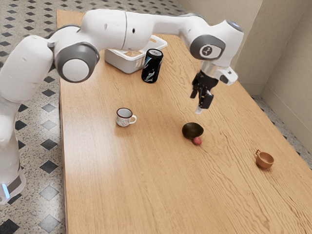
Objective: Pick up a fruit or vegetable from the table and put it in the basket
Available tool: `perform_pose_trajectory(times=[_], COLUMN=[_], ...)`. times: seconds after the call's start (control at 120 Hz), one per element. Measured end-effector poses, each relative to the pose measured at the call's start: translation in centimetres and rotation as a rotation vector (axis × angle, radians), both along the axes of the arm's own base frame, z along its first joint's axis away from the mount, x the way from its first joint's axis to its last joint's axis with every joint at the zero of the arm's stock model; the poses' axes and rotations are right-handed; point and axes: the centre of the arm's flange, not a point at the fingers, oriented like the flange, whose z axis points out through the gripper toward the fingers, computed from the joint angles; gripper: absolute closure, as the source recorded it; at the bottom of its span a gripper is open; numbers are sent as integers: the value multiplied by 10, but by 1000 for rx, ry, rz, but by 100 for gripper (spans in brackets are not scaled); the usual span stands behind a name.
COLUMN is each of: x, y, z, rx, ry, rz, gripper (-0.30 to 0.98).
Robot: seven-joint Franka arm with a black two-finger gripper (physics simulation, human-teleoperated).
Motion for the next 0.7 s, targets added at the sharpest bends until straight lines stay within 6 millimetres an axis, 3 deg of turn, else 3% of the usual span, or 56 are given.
perform_pose_trajectory(times=[0.2,0.567,0.7], x=[12,14,11], y=[-2,-3,-6], z=[-37,-44,-56], rx=[-7,-106,-123], ry=[29,25,47], rz=[-10,6,4], gripper=[0,0,0])
